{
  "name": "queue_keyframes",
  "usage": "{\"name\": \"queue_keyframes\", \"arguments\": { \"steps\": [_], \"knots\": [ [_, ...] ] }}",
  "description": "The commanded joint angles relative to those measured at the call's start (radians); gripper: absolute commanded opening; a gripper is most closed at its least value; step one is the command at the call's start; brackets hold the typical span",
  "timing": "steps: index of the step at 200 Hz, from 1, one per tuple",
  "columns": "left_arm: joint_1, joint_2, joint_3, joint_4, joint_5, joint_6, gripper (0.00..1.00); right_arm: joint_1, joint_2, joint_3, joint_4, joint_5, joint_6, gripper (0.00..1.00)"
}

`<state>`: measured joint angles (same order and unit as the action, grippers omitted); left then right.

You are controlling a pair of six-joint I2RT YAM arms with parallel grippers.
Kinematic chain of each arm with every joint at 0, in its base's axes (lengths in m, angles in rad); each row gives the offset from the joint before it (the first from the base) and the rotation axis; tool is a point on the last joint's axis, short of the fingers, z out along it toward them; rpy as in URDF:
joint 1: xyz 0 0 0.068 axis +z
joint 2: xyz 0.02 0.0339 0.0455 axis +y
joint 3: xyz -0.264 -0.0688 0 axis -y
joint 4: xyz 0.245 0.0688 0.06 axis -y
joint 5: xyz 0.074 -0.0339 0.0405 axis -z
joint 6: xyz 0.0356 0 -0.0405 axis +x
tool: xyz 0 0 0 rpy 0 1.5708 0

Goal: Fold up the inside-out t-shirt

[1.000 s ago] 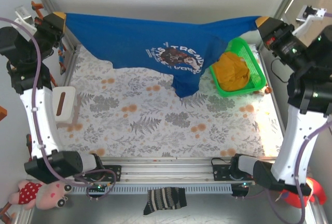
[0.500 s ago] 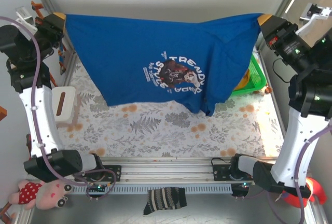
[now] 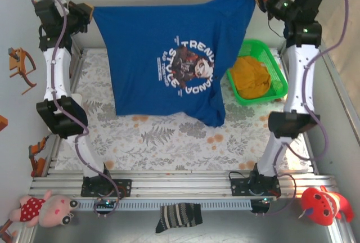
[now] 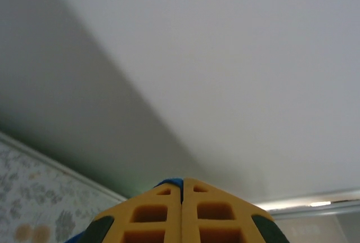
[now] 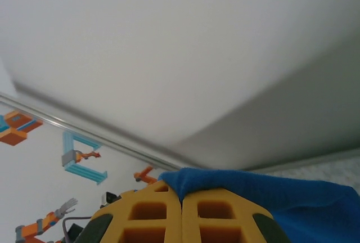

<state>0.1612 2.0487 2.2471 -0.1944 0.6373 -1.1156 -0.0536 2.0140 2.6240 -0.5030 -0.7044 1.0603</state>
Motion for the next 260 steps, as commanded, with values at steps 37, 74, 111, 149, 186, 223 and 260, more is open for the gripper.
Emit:
{"name": "queue_keyframes", "arguments": {
  "steps": [37,74,111,149,186,223,260],
  "knots": [
    [0.075,0.048,0.415,-0.1,-0.032,-0.027,0.0,-0.042,-0.121,-0.074,0.322,0.036,0.145,0.0],
    [0.07,-0.248,-0.252,0.089,-0.005,0.047,0.0,-0.028,-0.338,-0.453,0.321,0.01,0.015,0.0],
    [0.112,-0.504,-0.946,0.26,0.029,0.089,0.0,-0.007,-0.691,-1.252,0.426,0.043,-0.058,0.0],
    [0.162,-0.643,-1.254,0.035,0.012,0.288,0.0,0.106,-0.912,-1.832,0.361,0.11,-0.155,0.0],
    [0.169,-0.669,-1.365,-0.218,-0.066,0.434,0.0,0.207,-1.041,-2.099,0.21,0.213,-0.206,0.0],
    [0.175,-0.689,-1.433,-0.319,-0.114,0.481,0.0,0.209,-1.153,-2.217,0.058,0.235,-0.224,0.0],
    [0.176,-0.763,-1.47,-0.416,-0.18,0.508,0.0,0.21,-1.215,-2.195,-0.113,0.29,-0.253,0.0]
  ]
}}
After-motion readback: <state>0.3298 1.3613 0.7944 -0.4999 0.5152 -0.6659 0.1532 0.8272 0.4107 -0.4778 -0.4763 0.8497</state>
